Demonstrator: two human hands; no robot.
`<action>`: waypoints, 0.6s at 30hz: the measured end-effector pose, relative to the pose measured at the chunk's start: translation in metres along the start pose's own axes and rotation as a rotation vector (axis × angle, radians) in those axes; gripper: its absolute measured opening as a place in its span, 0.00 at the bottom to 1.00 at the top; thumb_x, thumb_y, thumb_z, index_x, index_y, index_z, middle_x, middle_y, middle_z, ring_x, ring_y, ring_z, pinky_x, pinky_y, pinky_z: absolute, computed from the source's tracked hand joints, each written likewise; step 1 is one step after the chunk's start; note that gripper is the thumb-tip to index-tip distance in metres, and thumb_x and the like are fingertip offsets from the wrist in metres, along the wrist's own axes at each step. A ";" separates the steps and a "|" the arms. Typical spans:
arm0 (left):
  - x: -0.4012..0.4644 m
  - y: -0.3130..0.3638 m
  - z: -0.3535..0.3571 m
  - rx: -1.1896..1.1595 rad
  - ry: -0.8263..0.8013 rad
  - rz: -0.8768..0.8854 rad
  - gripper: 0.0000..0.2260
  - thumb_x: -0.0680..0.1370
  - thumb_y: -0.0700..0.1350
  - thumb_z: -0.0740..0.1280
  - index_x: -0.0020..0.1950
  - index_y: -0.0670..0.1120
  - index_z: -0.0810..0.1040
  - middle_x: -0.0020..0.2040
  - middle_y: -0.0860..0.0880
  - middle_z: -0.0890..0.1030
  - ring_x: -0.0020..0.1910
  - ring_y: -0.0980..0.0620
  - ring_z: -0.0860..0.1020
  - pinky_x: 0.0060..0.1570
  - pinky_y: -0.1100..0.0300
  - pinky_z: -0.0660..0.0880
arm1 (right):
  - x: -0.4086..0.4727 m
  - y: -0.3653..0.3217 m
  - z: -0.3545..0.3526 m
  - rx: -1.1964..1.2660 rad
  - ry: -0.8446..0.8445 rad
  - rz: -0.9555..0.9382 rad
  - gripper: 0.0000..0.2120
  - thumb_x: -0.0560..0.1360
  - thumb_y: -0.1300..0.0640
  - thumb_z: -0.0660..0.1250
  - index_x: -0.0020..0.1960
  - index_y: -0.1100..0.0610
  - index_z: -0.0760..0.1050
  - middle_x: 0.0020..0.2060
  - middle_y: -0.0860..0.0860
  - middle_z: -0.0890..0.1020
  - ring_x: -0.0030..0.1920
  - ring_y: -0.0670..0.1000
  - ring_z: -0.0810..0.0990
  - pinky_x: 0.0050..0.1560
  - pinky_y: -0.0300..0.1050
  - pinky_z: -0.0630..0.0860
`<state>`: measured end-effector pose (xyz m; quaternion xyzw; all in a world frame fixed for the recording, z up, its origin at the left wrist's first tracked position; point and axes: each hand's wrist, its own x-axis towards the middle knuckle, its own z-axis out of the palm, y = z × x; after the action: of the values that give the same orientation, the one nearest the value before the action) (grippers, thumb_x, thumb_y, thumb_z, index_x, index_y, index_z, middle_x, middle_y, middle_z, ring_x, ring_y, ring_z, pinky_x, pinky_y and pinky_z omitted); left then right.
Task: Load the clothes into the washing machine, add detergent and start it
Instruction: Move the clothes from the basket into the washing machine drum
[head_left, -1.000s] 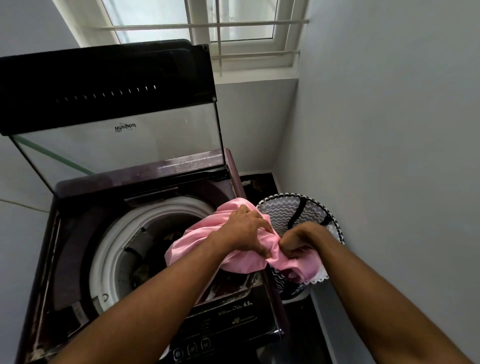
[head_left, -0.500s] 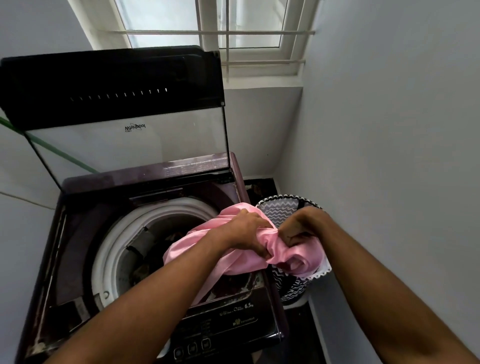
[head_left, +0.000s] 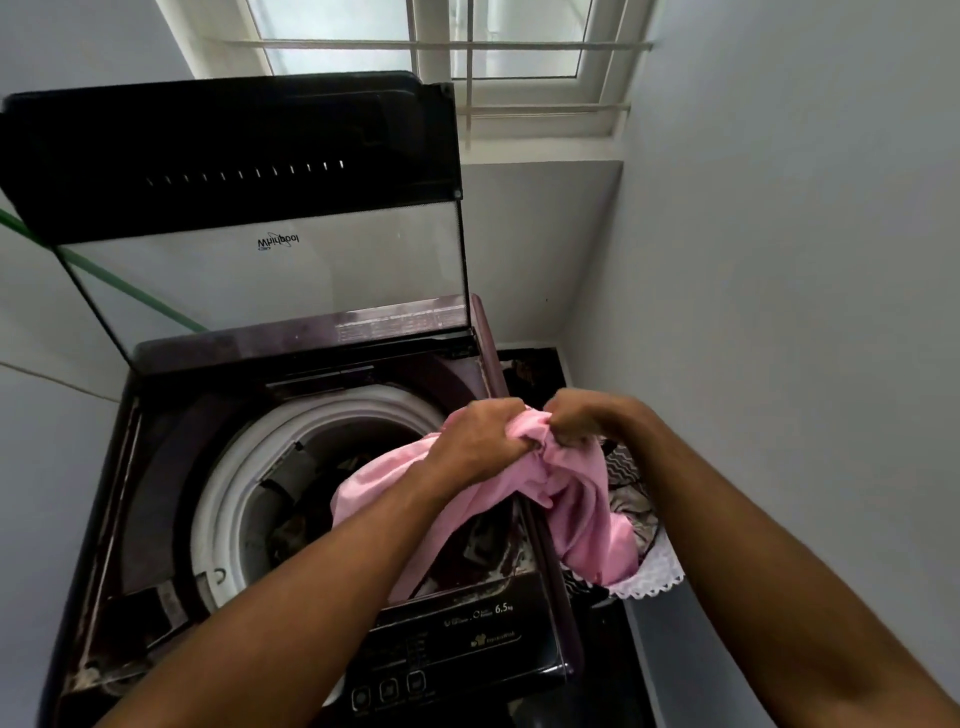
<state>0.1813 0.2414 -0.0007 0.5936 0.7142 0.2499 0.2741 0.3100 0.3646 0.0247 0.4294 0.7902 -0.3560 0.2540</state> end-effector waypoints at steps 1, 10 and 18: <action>-0.001 -0.003 -0.004 -0.008 0.049 -0.026 0.15 0.71 0.59 0.67 0.52 0.53 0.80 0.46 0.52 0.84 0.46 0.50 0.81 0.45 0.55 0.77 | 0.003 -0.003 0.000 0.053 0.067 -0.056 0.02 0.67 0.64 0.65 0.39 0.61 0.76 0.35 0.55 0.78 0.39 0.54 0.74 0.34 0.43 0.68; -0.023 -0.064 -0.008 0.030 0.167 -0.304 0.11 0.75 0.54 0.65 0.54 0.53 0.77 0.49 0.45 0.81 0.49 0.41 0.79 0.45 0.53 0.73 | 0.023 -0.002 0.032 0.630 0.384 -0.191 0.17 0.65 0.64 0.67 0.53 0.56 0.75 0.47 0.54 0.79 0.43 0.50 0.76 0.46 0.45 0.75; -0.011 -0.008 0.014 0.181 0.304 0.166 0.26 0.68 0.38 0.59 0.66 0.47 0.75 0.68 0.45 0.71 0.69 0.45 0.66 0.72 0.52 0.63 | 0.047 0.093 0.086 0.289 -0.031 0.003 0.35 0.63 0.73 0.67 0.68 0.57 0.70 0.53 0.54 0.80 0.52 0.55 0.79 0.45 0.51 0.80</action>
<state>0.1864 0.2297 -0.0154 0.6282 0.7156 0.2929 0.0870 0.3748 0.3557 -0.0938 0.4569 0.7260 -0.4725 0.2022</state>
